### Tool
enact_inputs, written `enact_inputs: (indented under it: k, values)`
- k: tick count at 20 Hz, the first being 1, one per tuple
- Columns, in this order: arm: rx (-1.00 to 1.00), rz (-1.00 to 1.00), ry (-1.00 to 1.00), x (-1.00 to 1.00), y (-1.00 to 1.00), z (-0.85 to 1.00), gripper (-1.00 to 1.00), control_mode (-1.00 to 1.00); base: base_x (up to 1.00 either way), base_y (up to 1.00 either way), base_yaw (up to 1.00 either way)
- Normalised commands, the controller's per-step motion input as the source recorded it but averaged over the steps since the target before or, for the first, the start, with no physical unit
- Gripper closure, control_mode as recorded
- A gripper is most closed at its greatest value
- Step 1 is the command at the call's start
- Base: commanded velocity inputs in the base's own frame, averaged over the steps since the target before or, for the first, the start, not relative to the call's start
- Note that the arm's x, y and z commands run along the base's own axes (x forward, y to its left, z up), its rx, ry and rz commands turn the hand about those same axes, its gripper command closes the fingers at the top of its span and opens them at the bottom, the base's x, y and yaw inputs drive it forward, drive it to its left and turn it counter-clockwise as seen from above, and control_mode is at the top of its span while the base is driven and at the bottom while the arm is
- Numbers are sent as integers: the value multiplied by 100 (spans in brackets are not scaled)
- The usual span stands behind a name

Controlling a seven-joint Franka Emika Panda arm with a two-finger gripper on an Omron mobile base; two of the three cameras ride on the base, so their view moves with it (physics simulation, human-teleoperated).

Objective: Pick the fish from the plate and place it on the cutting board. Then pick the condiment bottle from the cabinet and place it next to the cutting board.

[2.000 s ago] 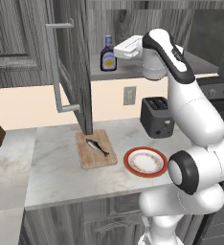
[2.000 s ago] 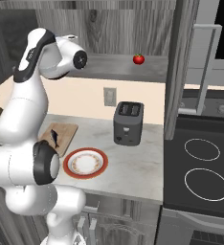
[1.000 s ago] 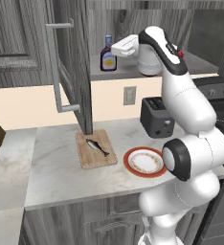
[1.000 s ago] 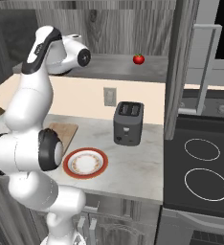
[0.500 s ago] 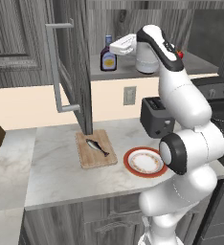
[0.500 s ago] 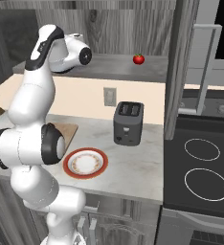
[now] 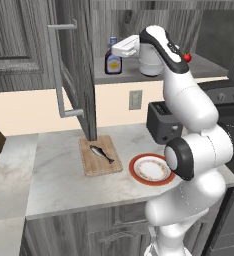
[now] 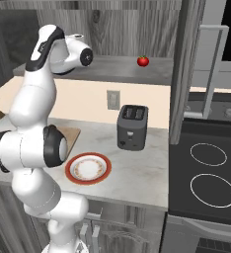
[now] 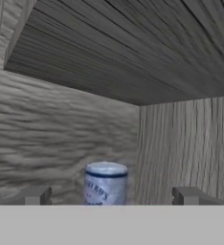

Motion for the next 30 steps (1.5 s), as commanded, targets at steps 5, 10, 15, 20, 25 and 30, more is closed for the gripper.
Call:
enact_inputs:
  k: [5, 10, 15, 20, 25, 30]
  values:
    - [0, 0, 0, 3, 10, 0, -100, -100, 0, 0, 0]
    - [0, 0, -1, 3, 5, -1, -100, -100, 0, 0, 0]
    - [0, 0, -3, 5, 0, -1, -100, -100, 0, 0, 0]
    - [0, 0, -1, 3, 0, 0, -100, -100, 0, 0, 0]
    - [0, 0, 0, 0, 0, 0, 100, -100, 0, 0, 0]
    - [0, 0, 0, 0, 0, 0, 100, -100, 0, 0, 0]
